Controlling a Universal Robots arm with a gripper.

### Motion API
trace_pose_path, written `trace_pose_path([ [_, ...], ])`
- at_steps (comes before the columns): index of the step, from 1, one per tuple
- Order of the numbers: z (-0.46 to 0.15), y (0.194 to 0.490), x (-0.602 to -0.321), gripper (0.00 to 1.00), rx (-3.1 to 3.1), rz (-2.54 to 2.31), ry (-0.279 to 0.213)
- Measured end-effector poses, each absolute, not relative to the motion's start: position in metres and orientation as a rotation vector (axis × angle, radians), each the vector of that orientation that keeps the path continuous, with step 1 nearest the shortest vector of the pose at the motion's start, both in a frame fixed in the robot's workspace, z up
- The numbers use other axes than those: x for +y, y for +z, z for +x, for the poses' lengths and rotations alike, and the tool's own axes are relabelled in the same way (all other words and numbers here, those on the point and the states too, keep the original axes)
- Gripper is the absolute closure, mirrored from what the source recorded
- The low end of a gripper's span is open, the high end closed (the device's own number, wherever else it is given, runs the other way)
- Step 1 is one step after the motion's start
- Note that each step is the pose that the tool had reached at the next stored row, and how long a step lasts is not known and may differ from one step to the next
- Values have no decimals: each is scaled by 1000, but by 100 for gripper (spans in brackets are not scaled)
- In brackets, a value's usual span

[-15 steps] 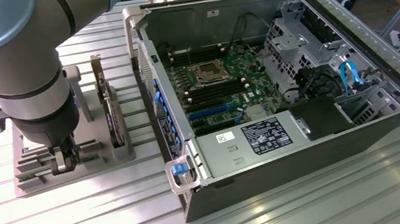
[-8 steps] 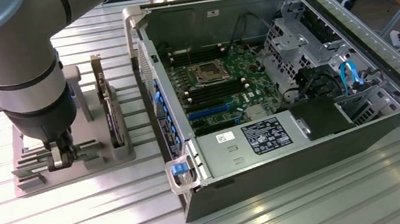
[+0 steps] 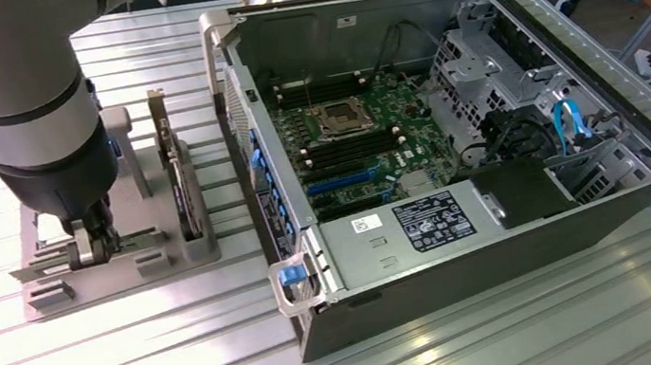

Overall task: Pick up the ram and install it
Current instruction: 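Pick up the ram and move it above insertion slot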

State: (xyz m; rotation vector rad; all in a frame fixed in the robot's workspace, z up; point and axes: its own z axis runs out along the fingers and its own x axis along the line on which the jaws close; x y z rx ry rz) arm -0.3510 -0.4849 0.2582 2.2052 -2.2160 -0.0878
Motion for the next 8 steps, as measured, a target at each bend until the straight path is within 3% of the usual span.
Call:
trace_pose_path([
  [8,-351,285,-485,88,-2218,2203,-88],
])
